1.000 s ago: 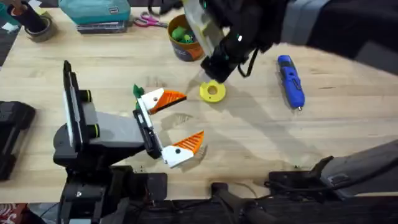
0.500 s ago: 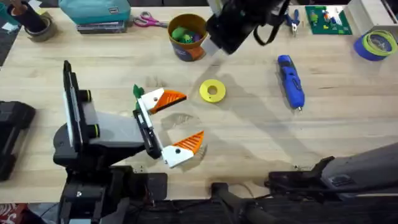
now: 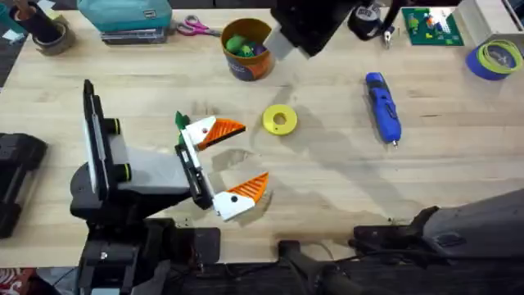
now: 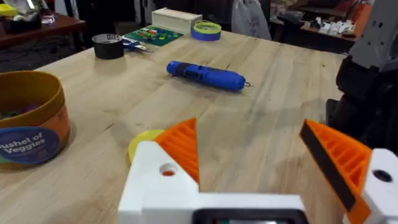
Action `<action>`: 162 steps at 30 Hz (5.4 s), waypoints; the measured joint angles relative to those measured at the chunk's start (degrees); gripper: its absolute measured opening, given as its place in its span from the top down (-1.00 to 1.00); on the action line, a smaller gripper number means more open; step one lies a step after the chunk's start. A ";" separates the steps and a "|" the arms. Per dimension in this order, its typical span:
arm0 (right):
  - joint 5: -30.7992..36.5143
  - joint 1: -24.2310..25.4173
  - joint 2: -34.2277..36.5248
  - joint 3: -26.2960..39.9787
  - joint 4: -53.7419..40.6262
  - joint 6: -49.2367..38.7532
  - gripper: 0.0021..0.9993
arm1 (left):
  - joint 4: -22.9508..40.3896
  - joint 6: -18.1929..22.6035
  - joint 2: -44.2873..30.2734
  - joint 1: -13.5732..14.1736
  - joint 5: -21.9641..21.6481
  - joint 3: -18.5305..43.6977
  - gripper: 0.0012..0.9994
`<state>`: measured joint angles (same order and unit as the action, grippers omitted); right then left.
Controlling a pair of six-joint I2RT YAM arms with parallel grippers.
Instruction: Pick up the gripper from the table and insert it into the empty holder that is missing its gripper. Then pick up a screw, insert it into the mounting hole, and use the screwdriver to tighten it. Finally, clean up the table by picking up the vegetable and placing it into the bucket.
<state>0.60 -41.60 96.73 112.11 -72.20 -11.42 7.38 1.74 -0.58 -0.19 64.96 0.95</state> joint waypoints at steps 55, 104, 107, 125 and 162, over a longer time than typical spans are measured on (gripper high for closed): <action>-1.58 -20.11 5.53 -1.60 7.69 -4.75 0.99 | 0.00 0.00 0.00 0.00 0.01 0.00 -0.97; -3.48 -20.09 5.53 -4.60 9.66 -5.16 0.99 | 0.00 0.00 0.00 0.00 0.01 0.00 -0.97; -3.45 -20.09 5.53 -4.60 9.66 -5.16 0.99 | 0.00 0.00 0.00 0.00 0.01 0.00 -0.97; -3.43 -20.09 6.52 -4.69 9.68 -5.38 0.99 | 0.00 0.00 0.00 0.00 0.01 0.00 -0.97; -3.45 -19.72 6.54 -6.88 10.45 -5.38 0.99 | 0.00 0.00 0.02 0.00 0.01 0.00 -0.97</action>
<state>-2.85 -61.32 103.26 105.23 -61.76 -16.80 7.38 1.74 -0.56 -0.19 64.97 0.95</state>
